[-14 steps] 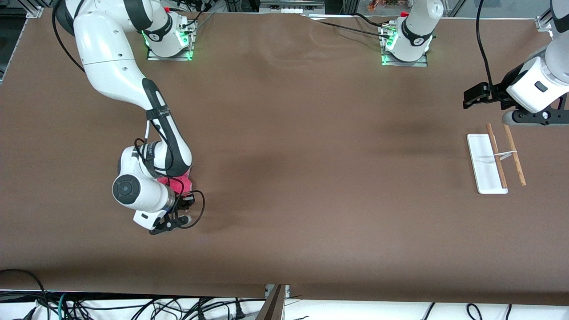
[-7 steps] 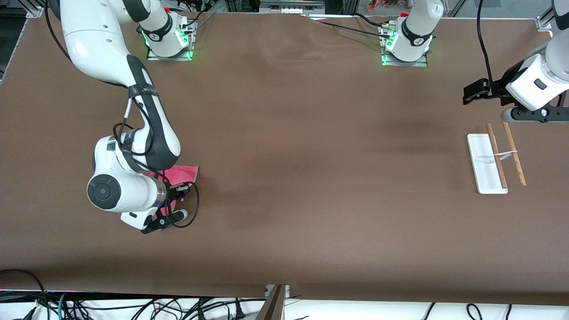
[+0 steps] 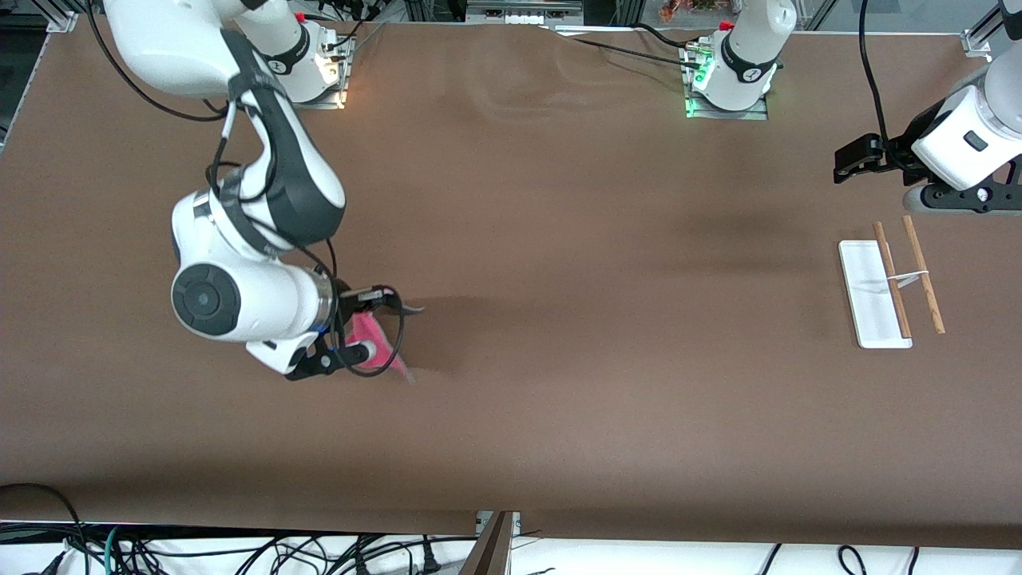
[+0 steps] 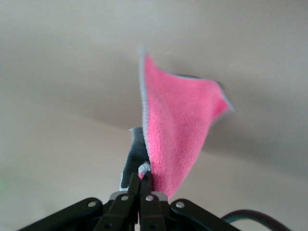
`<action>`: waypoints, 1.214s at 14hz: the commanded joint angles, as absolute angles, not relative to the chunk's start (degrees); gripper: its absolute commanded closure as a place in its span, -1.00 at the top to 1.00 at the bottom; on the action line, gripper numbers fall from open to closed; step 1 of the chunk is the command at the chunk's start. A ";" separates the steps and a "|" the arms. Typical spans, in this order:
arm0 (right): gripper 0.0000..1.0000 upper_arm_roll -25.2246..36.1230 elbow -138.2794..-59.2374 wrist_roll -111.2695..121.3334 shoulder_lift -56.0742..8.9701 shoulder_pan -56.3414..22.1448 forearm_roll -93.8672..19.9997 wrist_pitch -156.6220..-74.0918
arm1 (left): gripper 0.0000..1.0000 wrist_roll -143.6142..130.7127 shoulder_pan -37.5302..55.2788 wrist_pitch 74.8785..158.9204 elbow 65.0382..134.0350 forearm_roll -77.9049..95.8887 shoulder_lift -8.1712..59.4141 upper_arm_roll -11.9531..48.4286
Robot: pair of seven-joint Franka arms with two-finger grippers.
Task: Pass towel and hang on rack
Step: 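Lift the towel with the right gripper toward the table middle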
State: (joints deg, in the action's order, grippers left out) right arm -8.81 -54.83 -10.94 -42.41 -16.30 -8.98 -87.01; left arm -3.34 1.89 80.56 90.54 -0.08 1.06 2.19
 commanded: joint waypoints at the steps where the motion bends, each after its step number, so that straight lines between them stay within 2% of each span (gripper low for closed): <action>1: -1.00 -11.16 -55.20 -18.95 -38.59 -15.03 -17.62 -84.12 | 1.00 -3.43 2.11 78.84 88.42 -1.22 1.58 3.34; 5: -1.00 -11.51 -55.11 -31.43 -36.21 -15.82 -27.49 -86.65 | 1.00 -2.73 1.23 79.28 87.63 1.14 1.84 2.46; 8: -1.00 -13.45 -55.11 -41.10 -35.77 -15.82 -36.27 -92.00 | 1.00 -2.99 1.23 78.58 82.98 0.97 5.00 2.46; 10: -1.00 -13.62 -55.11 -46.29 -35.77 -15.99 -41.28 -96.57 | 1.00 -3.08 1.23 77.79 82.27 1.14 5.01 2.55; 12: -1.00 -15.02 -55.11 -50.17 -35.68 -16.87 -43.24 -100.70 | 1.00 -2.73 0.71 75.77 82.27 3.85 4.66 2.46; 15: -1.00 -20.20 -55.11 -56.49 -35.68 -17.05 -43.15 -108.17 | 1.00 -2.37 0.88 75.76 82.44 8.69 5.27 2.64; 17: -1.00 -22.66 -55.11 -60.36 -35.68 -17.93 -43.15 -112.66 | 1.00 -2.37 0.97 75.50 83.06 14.11 7.46 2.73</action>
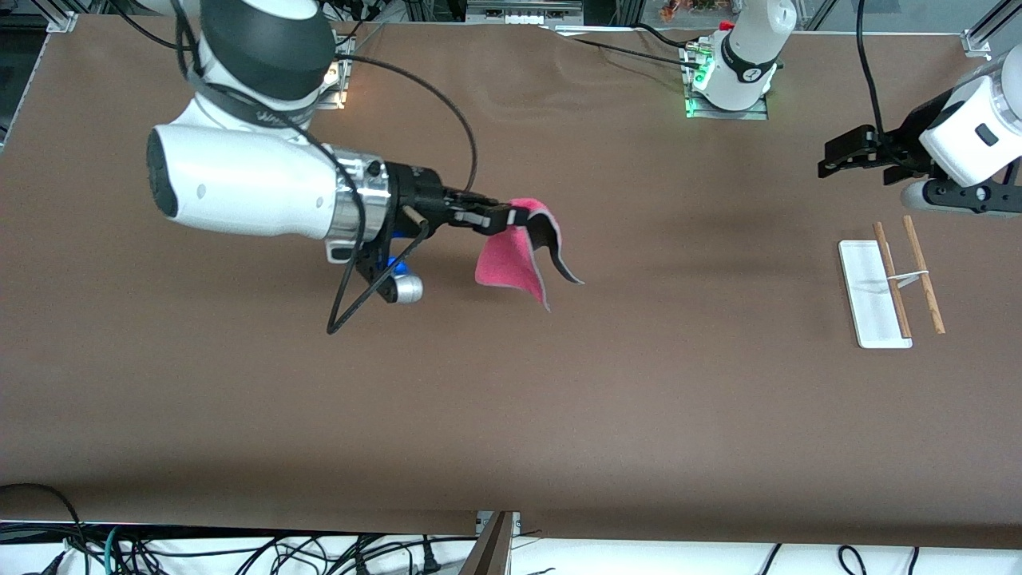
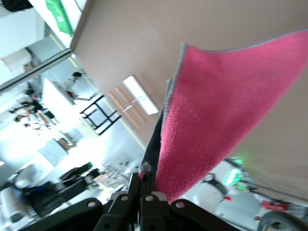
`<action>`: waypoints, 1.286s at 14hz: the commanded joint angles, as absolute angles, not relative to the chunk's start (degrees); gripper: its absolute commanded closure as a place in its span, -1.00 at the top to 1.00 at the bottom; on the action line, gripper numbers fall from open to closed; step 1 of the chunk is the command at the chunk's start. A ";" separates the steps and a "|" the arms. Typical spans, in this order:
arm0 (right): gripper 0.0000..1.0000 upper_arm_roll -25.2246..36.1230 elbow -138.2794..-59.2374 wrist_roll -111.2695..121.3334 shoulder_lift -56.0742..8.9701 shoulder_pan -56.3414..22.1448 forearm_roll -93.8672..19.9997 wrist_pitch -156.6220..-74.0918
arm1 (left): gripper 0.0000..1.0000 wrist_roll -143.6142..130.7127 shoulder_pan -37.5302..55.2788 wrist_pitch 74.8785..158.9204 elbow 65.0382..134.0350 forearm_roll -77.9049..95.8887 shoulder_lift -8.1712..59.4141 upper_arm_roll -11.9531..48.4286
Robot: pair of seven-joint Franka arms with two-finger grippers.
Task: Pass towel and hang on rack
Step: 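Lift the towel with the right gripper toward the table middle, then hold the towel with the right gripper while the left gripper reaches it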
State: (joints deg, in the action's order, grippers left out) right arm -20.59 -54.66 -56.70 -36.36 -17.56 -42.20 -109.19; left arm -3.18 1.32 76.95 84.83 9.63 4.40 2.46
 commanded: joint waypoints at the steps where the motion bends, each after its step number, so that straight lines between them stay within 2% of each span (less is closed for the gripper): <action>1: -1.00 -23.02 -55.11 -61.51 -35.68 -18.45 -43.07 -113.98 | 1.00 -2.37 0.97 75.50 82.71 17.63 9.12 2.81; 5: -1.00 -23.12 -55.11 -62.40 -35.68 -19.77 -43.07 -115.83 | 1.00 0.85 1.05 75.67 82.70 34.42 13.44 2.81; 12: -1.00 -22.94 -55.20 -62.40 -35.68 -20.83 -42.63 -117.07 | 1.00 26.25 2.63 79.80 83.32 54.72 21.26 3.08; 18: -1.00 -22.94 -55.20 -62.40 -35.68 -20.83 -42.63 -117.07 | 1.00 55.84 3.42 82.34 83.32 64.94 28.20 3.08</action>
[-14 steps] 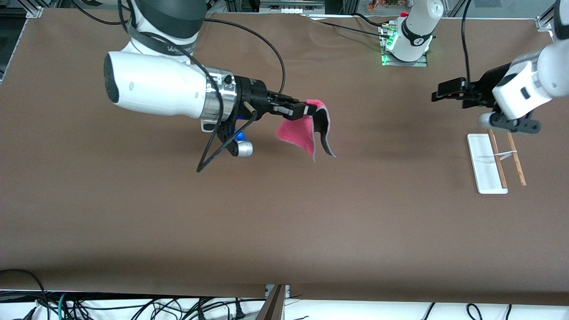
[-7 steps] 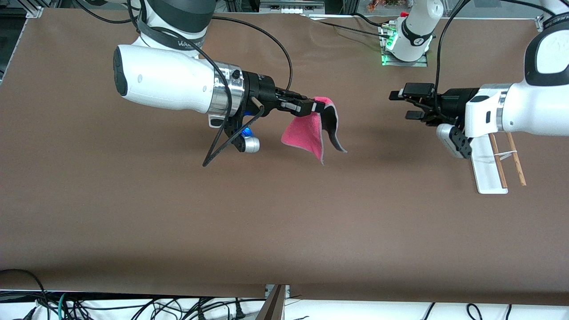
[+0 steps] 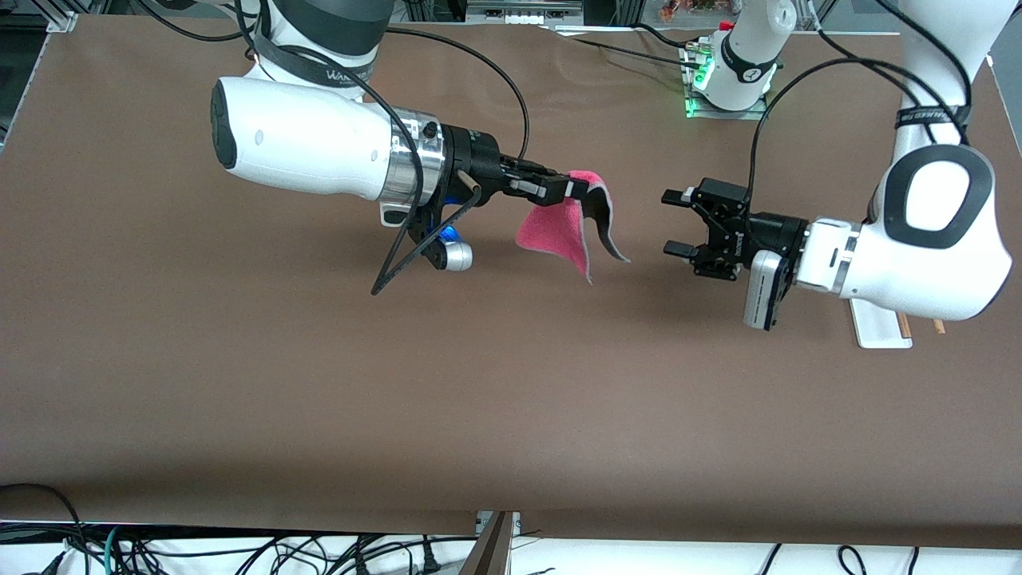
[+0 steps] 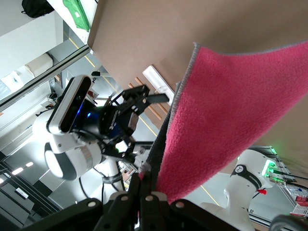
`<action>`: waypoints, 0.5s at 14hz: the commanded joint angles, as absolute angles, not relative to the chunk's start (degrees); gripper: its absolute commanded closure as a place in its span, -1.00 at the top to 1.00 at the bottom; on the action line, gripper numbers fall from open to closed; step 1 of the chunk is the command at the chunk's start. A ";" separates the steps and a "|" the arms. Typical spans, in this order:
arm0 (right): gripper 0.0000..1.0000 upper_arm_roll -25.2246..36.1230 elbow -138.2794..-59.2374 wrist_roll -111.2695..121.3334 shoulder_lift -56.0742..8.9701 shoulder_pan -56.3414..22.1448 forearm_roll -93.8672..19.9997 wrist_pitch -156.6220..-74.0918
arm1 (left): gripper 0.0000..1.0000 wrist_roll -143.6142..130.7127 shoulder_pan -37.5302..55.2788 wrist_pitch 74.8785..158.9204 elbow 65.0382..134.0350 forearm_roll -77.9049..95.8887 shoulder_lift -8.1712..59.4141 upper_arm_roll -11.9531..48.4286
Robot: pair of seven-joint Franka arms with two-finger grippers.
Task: Pass towel and hang on rack
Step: 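Hold the towel with the right gripper while the left gripper reaches it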
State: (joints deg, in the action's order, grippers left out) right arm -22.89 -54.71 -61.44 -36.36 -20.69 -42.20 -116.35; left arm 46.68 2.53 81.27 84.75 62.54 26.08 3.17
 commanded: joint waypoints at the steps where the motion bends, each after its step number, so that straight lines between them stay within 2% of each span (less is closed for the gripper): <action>1: -1.00 -22.94 -55.20 -62.40 -35.68 -20.83 -42.63 -117.07 | 1.00 60.60 3.60 83.66 83.32 65.30 28.91 3.08; 7: -1.00 -22.85 -55.20 -62.40 -35.68 -20.83 -42.54 -117.07 | 1.00 78.83 5.54 86.31 84.37 70.75 32.08 3.08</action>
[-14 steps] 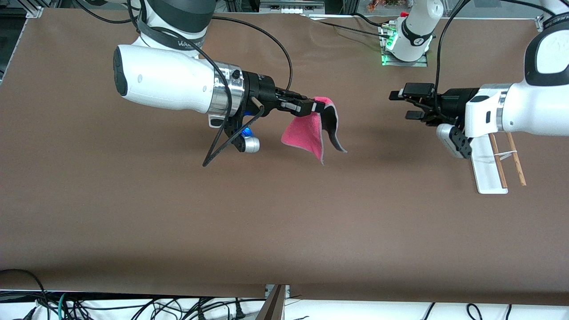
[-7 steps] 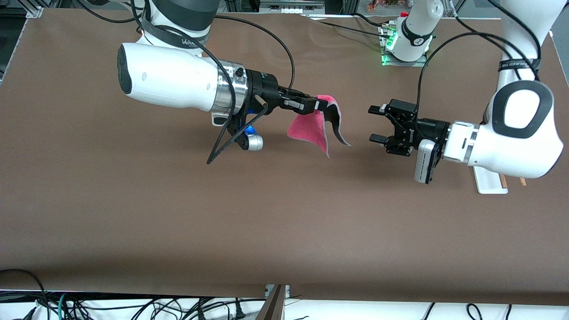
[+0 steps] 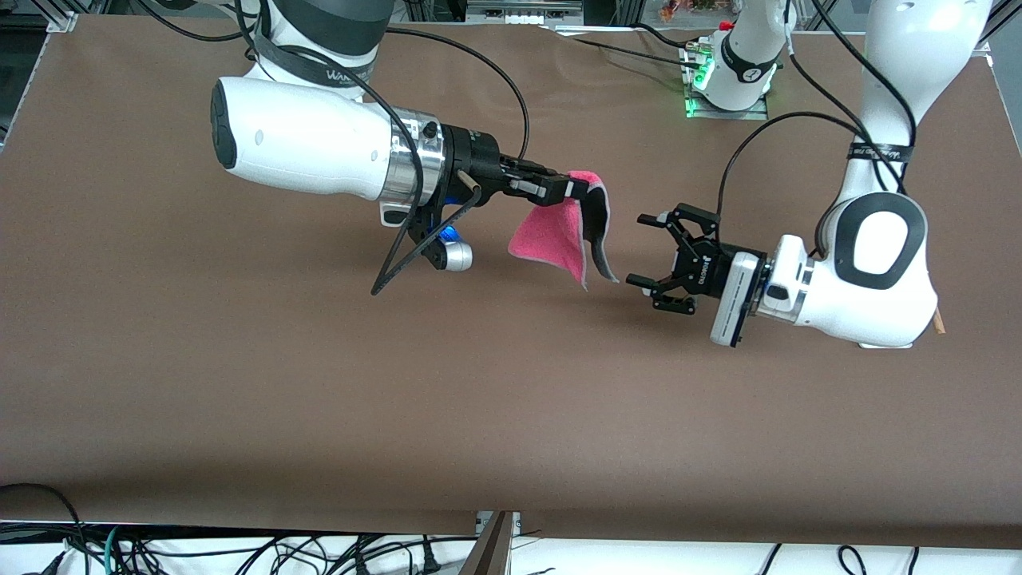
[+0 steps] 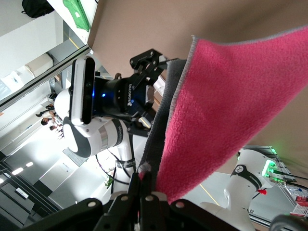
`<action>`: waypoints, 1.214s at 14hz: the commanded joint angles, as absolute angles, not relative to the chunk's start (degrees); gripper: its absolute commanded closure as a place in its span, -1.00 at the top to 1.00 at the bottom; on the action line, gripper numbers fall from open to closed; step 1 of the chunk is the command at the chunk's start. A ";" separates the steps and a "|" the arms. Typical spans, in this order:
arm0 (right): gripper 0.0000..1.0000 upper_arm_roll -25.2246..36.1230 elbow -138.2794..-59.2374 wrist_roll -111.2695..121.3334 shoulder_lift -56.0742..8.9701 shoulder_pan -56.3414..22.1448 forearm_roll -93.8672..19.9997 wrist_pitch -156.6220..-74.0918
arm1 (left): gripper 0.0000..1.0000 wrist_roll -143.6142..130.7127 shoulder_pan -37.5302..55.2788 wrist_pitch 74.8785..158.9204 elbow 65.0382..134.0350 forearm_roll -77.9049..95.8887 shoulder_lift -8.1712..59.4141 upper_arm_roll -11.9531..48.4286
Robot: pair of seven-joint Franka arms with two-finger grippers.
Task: Pass towel and hang on rack
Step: 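Hold the towel with the right gripper while the left gripper reaches it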
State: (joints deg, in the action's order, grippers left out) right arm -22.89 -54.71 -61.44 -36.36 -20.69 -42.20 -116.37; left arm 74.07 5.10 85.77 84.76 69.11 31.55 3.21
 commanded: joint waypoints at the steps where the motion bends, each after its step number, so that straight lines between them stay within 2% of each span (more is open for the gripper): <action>1: -1.00 -22.94 -55.20 -62.40 -35.68 -20.83 -42.54 -117.07 | 1.00 79.36 5.62 86.57 84.46 72.14 32.17 3.08; 4: -1.00 -22.85 -55.20 -62.40 -35.68 -20.83 -42.54 -116.98 | 0.95 80.60 5.98 87.28 84.46 75.05 32.96 3.08; 5: -1.00 -22.85 -55.20 -62.32 -35.68 -20.83 -42.54 -116.98 | 0.81 80.77 5.98 87.19 84.46 75.06 32.87 3.08; 6: -1.00 -22.85 -55.20 -62.40 -35.68 -20.83 -42.54 -116.98 | 0.52 81.55 6.06 87.19 84.46 74.97 32.78 3.08; 8: -1.00 -22.85 -55.20 -62.32 -35.68 -20.83 -42.54 -116.98 | -0.22 82.35 6.76 87.36 84.46 75.23 32.78 3.08; 9: -1.00 -22.85 -55.20 -62.31 -35.68 -20.83 -42.54 -116.98 | -0.42 82.35 6.85 87.45 84.46 75.32 32.78 3.08; 13: -1.00 -22.85 -55.20 -62.40 -35.68 -20.83 -42.54 -116.98 | -0.39 82.35 6.86 87.98 84.29 75.50 32.70 3.08; 14: -1.00 -22.85 -55.20 -62.40 -35.68 -20.83 -42.54 -116.98 | -0.44 82.35 6.94 87.98 84.29 76.28 32.70 3.08; 16: -1.00 -22.85 -55.20 -62.40 -35.68 -20.83 -42.54 -116.98 | -1.00 82.44 6.77 87.89 84.37 76.46 32.52 3.08; 17: -1.00 -22.85 -55.20 -62.32 -35.68 -20.83 -42.54 -116.98 | -1.00 82.44 6.77 87.89 84.37 76.46 32.52 3.08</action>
